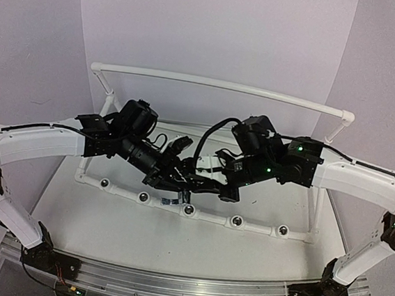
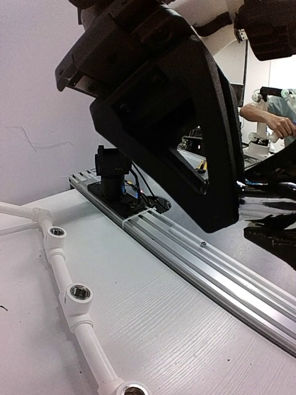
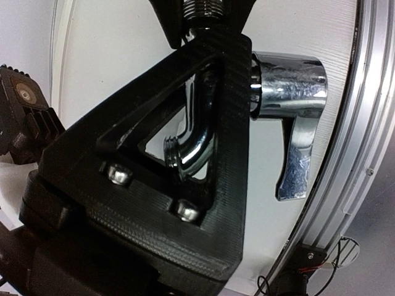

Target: Install the water faucets

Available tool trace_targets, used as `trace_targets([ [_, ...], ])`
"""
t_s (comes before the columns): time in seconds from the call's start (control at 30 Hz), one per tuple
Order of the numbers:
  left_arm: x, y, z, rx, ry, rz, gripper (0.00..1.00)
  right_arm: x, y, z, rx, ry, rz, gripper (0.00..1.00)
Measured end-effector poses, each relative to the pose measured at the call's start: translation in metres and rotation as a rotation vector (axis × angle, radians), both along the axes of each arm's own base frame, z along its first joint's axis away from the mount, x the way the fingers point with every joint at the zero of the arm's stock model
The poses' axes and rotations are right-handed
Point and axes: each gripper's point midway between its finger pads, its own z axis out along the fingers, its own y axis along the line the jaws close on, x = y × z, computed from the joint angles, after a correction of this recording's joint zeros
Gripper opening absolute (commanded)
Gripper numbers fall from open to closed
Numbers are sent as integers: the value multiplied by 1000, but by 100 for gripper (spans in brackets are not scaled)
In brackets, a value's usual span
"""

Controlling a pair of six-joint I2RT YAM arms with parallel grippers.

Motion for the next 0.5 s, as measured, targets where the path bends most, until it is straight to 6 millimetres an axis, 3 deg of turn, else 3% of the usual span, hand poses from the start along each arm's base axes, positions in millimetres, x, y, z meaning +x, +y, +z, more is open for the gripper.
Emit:
trace_targets([
  [0.37,15,6,2,20,-65,109,38,10,2,-3,4,34,-91,0],
  [0.5,19,10,6,3,-87,150,40,12,2,-3,6,49,-115,0],
])
